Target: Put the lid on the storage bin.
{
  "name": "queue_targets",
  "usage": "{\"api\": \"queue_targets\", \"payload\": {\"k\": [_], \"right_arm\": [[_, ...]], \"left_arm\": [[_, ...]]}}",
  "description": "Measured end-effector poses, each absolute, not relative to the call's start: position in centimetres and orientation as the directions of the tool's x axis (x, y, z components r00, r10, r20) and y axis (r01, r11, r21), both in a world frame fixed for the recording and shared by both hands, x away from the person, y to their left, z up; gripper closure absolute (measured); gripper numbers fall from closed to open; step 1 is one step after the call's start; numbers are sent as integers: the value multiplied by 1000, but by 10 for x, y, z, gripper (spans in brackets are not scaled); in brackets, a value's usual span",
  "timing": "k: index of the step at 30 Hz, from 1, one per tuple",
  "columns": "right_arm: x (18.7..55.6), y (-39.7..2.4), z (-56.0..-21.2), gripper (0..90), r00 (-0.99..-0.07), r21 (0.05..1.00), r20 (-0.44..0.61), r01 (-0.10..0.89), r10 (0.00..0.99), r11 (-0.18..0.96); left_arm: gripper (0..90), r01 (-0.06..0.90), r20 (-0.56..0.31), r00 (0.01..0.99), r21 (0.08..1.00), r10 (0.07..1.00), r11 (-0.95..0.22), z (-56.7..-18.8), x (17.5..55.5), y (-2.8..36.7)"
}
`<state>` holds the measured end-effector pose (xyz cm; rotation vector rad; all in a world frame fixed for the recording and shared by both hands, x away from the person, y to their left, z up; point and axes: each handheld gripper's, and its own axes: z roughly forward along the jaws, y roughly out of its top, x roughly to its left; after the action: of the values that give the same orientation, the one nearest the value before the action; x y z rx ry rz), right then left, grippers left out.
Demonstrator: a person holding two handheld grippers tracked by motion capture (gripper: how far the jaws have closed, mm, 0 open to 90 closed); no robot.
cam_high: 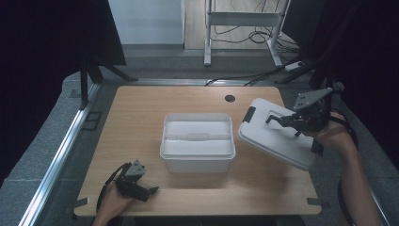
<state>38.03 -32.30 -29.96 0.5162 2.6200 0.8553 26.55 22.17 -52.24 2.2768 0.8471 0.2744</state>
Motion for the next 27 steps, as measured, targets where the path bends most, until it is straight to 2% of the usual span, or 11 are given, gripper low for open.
{"api": "queue_targets", "payload": {"k": [13,27], "right_arm": [[386,-277,-275,844,-931,635,-197,119,308,764],[397,-191,-279,844,-976,639,-178,-17,126,769]], "left_arm": [[0,501,-39,763,667,645,-551,-522,265,222],[6,498,-37,764,669,644,-551,-522,265,222]]}}
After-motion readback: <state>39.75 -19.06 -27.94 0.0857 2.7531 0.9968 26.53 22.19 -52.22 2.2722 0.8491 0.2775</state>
